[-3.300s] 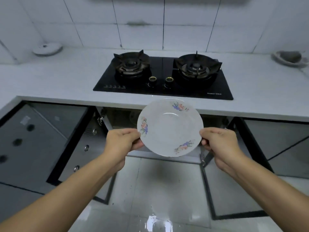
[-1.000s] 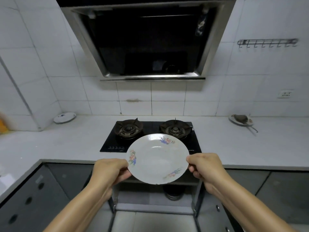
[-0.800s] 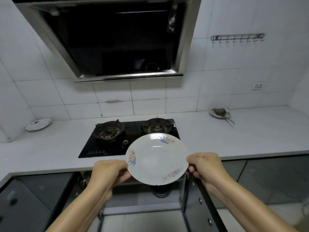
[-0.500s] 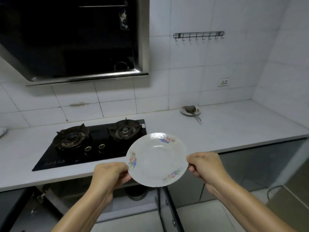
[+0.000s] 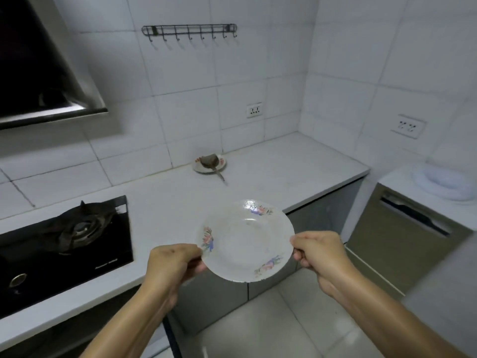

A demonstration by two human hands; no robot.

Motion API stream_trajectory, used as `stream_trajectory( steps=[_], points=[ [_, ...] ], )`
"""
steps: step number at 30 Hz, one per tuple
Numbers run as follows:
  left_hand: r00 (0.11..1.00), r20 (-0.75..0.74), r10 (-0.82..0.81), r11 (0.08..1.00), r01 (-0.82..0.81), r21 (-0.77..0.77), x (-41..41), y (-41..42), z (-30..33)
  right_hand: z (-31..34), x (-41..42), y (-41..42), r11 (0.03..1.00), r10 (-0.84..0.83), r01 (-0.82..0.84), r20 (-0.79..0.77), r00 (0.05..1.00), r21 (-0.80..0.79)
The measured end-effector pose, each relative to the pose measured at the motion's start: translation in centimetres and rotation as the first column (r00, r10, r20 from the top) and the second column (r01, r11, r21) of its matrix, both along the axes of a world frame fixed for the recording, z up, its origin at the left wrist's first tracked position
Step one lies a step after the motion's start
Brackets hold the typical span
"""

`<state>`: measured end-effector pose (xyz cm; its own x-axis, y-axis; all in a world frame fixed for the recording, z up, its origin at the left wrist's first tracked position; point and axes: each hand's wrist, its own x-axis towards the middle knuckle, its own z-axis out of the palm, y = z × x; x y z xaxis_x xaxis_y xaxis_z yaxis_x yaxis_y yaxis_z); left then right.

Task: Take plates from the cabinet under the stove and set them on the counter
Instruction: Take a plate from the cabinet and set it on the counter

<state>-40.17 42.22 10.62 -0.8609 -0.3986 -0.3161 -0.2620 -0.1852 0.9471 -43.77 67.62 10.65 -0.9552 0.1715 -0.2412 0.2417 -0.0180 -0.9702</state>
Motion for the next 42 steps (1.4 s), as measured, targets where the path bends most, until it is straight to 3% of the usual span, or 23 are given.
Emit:
stream_trajectory(
  steps=[7,15,27,42],
  points=[
    [0.983,-0.024,-0.182,0.983,0.182,0.011,-9.6,4.9,-0.8,-0.1,-5.7,5.1,0.99,-0.137,0.136,0.016,0.99,0.023],
    [0.966,-0.053,-0.254,0.966,0.256,0.029,-19.9,10.4,-0.5,0.0,-14.2,10.5,0.978,-0.208,0.208,0.017,0.978,0.027],
    [0.989,-0.025,-0.145,0.988,0.146,0.042,-35.2,18.4,-2.6,-0.8,-32.2,18.7,0.992,-0.041,0.037,0.033,0.999,0.118],
    [0.997,0.034,-0.069,0.996,0.067,0.063,-55.1,15.2,-8.4,-6.1,-55.2,15.0,0.986,0.006,-0.032,0.158,0.987,0.163]
  ],
)
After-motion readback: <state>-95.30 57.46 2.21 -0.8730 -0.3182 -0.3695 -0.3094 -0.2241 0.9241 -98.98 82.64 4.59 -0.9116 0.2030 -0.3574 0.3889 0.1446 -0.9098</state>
